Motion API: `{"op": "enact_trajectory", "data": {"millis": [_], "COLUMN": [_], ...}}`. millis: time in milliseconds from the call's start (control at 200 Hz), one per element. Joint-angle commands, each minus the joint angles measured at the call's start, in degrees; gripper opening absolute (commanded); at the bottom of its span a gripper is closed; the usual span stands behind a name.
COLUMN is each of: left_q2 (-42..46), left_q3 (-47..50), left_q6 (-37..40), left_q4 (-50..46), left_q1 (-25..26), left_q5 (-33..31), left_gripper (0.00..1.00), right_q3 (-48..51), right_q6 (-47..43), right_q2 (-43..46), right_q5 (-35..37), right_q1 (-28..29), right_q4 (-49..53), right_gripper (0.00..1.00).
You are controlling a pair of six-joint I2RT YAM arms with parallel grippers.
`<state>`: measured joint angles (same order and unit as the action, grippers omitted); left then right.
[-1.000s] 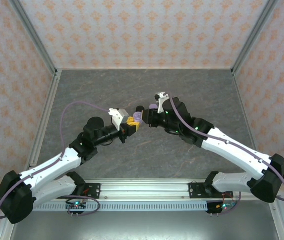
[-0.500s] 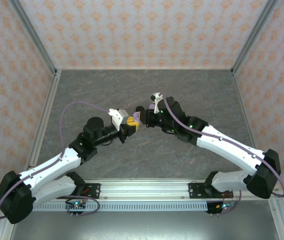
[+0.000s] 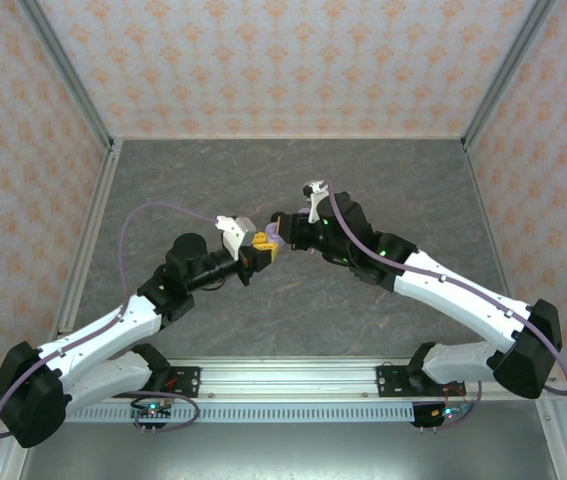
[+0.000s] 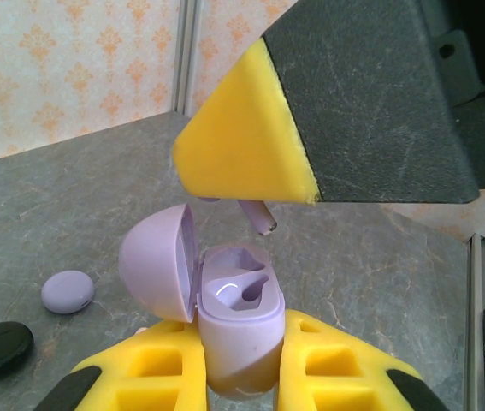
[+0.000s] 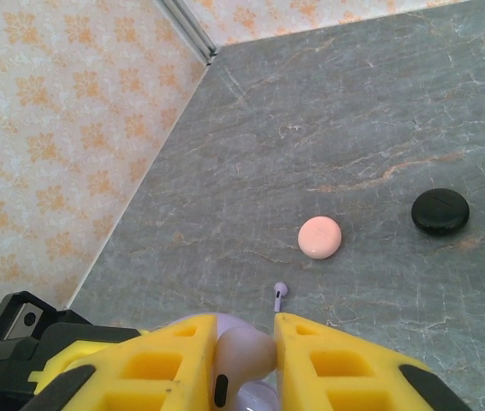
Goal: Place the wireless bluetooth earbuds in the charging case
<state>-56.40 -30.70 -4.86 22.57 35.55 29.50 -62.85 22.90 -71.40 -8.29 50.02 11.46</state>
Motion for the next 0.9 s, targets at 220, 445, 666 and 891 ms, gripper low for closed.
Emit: {"op": "enact_trajectory", "data": {"millis": [220, 445, 666, 891], "left_q2": [0.77, 0.94, 0.85, 0.42], "left_q3": [-2.53, -2.63, -2.71, -2.96], "left_q6": [-4.00, -4.79, -5.50, -6.12], "left_q4": [3.53, 3.79, 4.15, 4.09], "left_q1": [0.31, 0.33, 0.31, 0.31], "left_q5": [-0.67, -1.18, -1.80, -2.82], "left_gripper": [0.00, 0.00, 0.00, 0.00], "right_q3": [-1.31, -0.92, -0.24, 0.53], "right_q6": [-0.86, -1.82, -1.63, -0.50], "right_q2": [-1.09, -1.55, -1.79, -1.79], "right_q5": [1.50, 2.88, 2.60, 1.41], "right_q1": [0.87, 1.31, 1.40, 1.48], "right_q4": [-3.60, -2.74, -2.24, -2.78], "right_gripper": [0.24, 0.24, 0.24, 0.24]}}
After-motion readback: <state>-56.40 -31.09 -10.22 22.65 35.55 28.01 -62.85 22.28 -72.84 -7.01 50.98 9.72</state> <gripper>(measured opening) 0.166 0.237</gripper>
